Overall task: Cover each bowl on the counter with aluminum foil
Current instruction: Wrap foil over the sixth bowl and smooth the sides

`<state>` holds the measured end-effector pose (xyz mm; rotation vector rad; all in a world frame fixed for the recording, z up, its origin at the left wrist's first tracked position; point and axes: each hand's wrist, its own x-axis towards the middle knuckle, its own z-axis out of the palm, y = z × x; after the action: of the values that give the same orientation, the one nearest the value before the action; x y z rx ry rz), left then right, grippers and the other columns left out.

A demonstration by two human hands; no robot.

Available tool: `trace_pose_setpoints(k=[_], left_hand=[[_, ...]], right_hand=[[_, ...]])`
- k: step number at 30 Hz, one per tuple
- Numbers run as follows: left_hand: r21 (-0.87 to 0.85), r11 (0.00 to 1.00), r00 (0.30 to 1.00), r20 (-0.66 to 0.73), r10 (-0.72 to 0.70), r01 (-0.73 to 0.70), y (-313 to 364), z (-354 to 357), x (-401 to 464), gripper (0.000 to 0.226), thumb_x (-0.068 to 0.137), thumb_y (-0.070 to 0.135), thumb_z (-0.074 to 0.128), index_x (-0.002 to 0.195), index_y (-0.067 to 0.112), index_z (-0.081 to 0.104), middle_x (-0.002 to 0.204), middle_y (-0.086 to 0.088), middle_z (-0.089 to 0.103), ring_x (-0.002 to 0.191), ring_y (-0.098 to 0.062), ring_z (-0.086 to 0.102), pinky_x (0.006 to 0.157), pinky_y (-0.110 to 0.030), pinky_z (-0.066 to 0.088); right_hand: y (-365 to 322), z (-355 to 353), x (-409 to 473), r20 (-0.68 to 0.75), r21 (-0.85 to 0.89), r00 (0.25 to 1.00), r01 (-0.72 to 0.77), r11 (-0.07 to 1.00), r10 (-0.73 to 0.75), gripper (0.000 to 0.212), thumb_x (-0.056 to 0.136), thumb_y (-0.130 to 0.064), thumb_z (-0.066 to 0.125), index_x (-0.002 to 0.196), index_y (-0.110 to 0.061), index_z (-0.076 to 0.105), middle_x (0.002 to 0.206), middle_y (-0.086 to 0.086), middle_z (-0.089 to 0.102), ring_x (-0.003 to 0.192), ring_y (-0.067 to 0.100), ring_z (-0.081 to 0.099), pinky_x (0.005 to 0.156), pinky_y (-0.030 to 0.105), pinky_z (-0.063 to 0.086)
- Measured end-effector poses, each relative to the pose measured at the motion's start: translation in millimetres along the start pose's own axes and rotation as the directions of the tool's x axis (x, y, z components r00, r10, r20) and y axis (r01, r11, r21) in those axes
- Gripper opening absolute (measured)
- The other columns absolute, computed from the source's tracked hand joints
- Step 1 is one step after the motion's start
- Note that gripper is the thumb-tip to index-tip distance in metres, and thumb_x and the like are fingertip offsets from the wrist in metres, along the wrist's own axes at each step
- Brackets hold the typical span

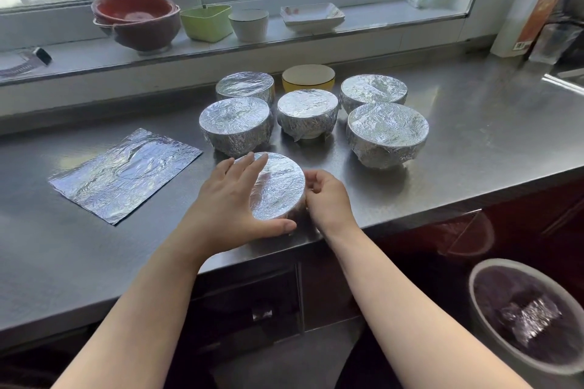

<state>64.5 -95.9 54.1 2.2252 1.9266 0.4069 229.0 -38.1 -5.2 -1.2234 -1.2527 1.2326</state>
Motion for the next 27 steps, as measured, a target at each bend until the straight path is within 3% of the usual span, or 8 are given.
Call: trace_pose_setpoints(k=[3,5,9,15,18,20,23,27], left_hand=[[0.016,0.999,0.999,-0.007,-0.041,0.042,4,3,1,0.126,0.048,0.094,0.045,0.155,0.036,0.011,0.163,0.011,0.011,0.148,-0.018,0.005,0.119,-0.037,0.009],[0.02,0.993,0.992,-0.053,-0.113,0.114,12,8,3,0.127,0.048,0.097,0.042,0.154,0.033,0.015,0.163,0.007,0.013,0.148,-0.021,0.006,0.12,-0.04,0.012],[-0.005,0.963,0.961,-0.064,-0.27,0.27,37,14,7,0.125,0.049,0.096,0.037,0.153,0.029,0.019,0.163,0.001,0.011,0.149,-0.028,0.001,0.119,-0.047,0.012],[-0.188,0.951,0.964,-0.058,-0.26,0.245,17,2,16,0.135,0.05,0.105,0.009,0.153,0.018,0.024,0.157,-0.006,0.029,0.146,-0.029,0.019,0.117,-0.048,0.018],[-0.192,0.96,0.978,-0.012,-0.21,0.203,12,-6,10,0.13,0.058,0.095,0.039,0.155,0.012,0.016,0.162,-0.006,0.019,0.149,-0.021,0.01,0.118,-0.037,0.01],[-0.176,0.966,0.982,0.019,-0.189,0.19,10,-7,6,0.14,0.052,0.093,0.057,0.156,0.009,0.012,0.162,-0.007,0.016,0.149,-0.021,0.009,0.117,-0.034,0.011],[-0.211,0.961,0.983,0.018,-0.181,0.181,4,-9,3,0.153,0.037,0.092,0.056,0.156,0.009,0.008,0.162,-0.004,0.017,0.147,-0.022,0.013,0.115,-0.033,0.017],[-0.231,0.964,0.99,-0.011,-0.14,0.134,0,-6,-2,0.141,0.033,0.085,0.059,0.15,0.014,0.023,0.152,-0.002,0.03,0.137,-0.019,0.024,0.1,-0.023,0.022]], right_hand=[[1,-4,1,0.03,-0.2,0.999,0.037,0.979,-0.031,0.032,0.085,0.0,0.052,0.107,-0.018,0.066,0.102,-0.004,0.071,0.095,0.011,0.066,0.088,0.032,0.054],[0,-3,-4,-0.066,-0.217,0.995,0.058,0.974,-0.074,0.037,0.088,0.0,0.044,0.117,-0.016,0.062,0.111,-0.006,0.067,0.102,0.011,0.065,0.094,0.035,0.052],[-6,0,-20,-0.326,-0.006,0.933,0.157,0.988,-0.151,0.032,0.102,-0.004,0.033,0.127,-0.009,0.053,0.123,0.001,0.06,0.116,0.014,0.059,0.105,0.036,0.045],[-25,8,-54,-0.22,0.368,0.971,0.172,0.914,-0.094,0.034,0.107,-0.017,0.033,0.136,-0.026,0.047,0.141,-0.012,0.051,0.128,-0.008,0.045,0.107,0.016,0.036],[-32,17,-59,-0.103,0.333,0.988,0.139,0.933,-0.111,0.036,0.106,-0.024,0.034,0.141,-0.031,0.043,0.143,-0.02,0.046,0.127,-0.017,0.04,0.103,0.008,0.031],[-34,24,-59,-0.053,0.241,0.992,0.124,0.963,-0.115,0.042,0.106,-0.024,0.035,0.148,-0.028,0.035,0.15,-0.018,0.038,0.134,-0.012,0.032,0.111,0.012,0.026],[-32,31,-54,-0.041,0.121,0.994,0.109,0.987,-0.105,0.048,0.106,-0.024,0.035,0.152,-0.029,0.023,0.159,-0.013,0.024,0.144,-0.002,0.019,0.121,0.027,0.017],[-26,34,-48,-0.049,0.108,0.994,0.101,0.989,-0.096,0.051,0.105,-0.025,0.035,0.153,-0.033,0.018,0.159,-0.013,0.022,0.145,0.0,0.019,0.12,0.028,0.018]])
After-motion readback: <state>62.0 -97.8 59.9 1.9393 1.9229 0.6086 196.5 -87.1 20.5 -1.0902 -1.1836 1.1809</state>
